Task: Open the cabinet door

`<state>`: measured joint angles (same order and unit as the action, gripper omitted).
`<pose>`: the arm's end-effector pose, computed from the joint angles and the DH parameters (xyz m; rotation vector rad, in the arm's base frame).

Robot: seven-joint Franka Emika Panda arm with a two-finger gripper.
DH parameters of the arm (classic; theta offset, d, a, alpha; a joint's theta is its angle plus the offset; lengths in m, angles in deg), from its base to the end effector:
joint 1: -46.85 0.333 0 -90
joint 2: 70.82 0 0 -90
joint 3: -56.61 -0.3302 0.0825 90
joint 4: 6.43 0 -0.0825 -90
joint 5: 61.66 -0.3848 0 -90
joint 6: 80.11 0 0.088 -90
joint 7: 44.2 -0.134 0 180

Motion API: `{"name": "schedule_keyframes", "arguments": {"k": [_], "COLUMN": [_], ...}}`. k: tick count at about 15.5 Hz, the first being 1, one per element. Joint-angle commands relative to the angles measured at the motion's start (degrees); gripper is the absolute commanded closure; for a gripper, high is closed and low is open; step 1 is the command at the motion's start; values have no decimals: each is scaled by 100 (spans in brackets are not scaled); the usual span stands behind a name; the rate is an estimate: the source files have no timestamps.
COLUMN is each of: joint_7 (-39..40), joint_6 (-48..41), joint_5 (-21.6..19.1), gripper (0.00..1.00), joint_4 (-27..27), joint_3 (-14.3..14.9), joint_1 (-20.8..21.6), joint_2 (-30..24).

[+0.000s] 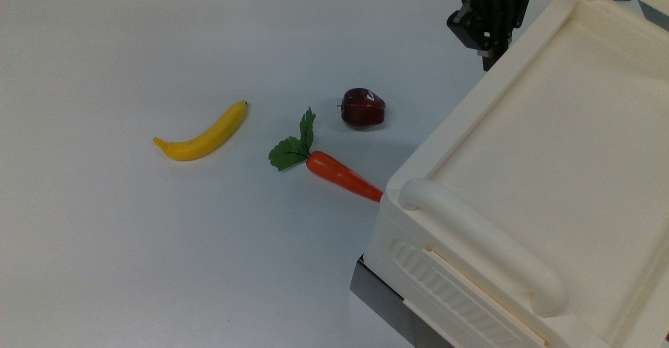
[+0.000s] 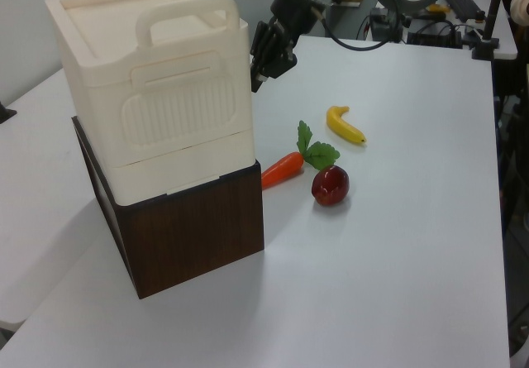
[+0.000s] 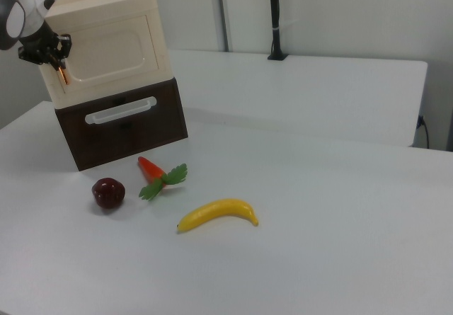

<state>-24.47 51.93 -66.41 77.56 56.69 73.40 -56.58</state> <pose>0.6264 0.3158 0.5971 -2.6917 -1.0902 -0.8743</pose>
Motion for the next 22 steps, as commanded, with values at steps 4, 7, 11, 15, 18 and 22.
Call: {"name": "schedule_keyframes", "arguments": {"k": [4,7,11,15,18,22], "joint_7": [5,-4,-117,-127,-135,-627], "joint_6": [-810,-1022,-1284,-2110,-2673,-2421], "joint_5": [-35,-26,-26,-17,-8,1], "gripper": [94,94,39,13,3,0], "joint_4": [-5,12,30,13,-14,-312], "joint_3": [1,1,10,89,89,19], "joint_1": [-18,-18,-61,-105,-185,-150], "joint_2": [-256,-326,-387,-615,-835,-783]}}
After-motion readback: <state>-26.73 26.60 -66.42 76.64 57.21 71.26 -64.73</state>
